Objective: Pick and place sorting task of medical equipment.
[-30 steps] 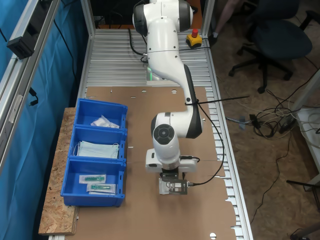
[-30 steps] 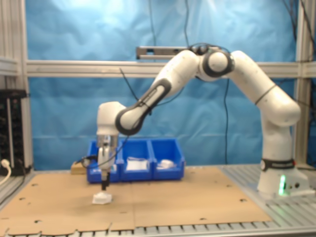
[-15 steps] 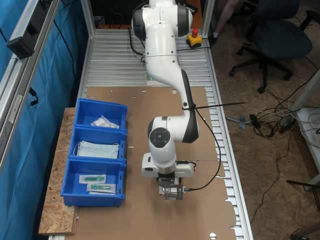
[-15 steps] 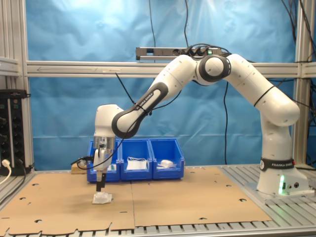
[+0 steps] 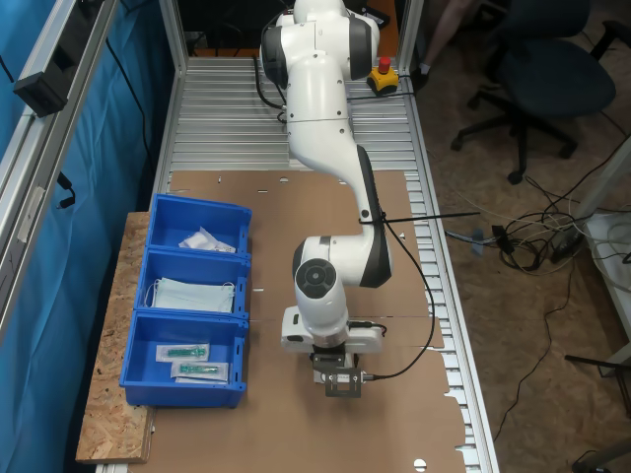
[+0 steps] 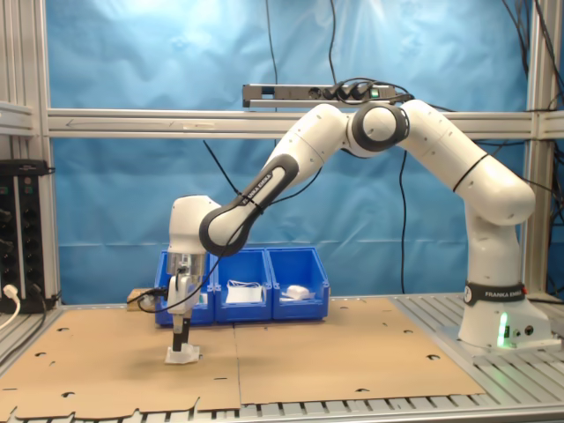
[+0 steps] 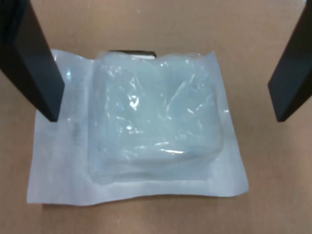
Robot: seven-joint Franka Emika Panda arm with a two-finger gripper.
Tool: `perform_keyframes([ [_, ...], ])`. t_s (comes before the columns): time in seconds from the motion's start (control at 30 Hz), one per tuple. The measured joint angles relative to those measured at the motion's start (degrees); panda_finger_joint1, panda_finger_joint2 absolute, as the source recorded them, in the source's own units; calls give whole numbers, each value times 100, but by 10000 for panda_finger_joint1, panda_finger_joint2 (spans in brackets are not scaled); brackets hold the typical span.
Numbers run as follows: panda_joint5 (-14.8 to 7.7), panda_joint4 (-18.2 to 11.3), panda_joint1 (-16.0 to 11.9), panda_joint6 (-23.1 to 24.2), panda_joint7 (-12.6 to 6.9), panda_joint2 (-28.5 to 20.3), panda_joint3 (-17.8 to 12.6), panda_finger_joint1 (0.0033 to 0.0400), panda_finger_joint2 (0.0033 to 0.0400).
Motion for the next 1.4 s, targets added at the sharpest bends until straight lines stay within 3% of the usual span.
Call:
perform_keyframes([
  [1.4, 0, 67, 0, 41, 0, 191, 1, 400, 400],
])
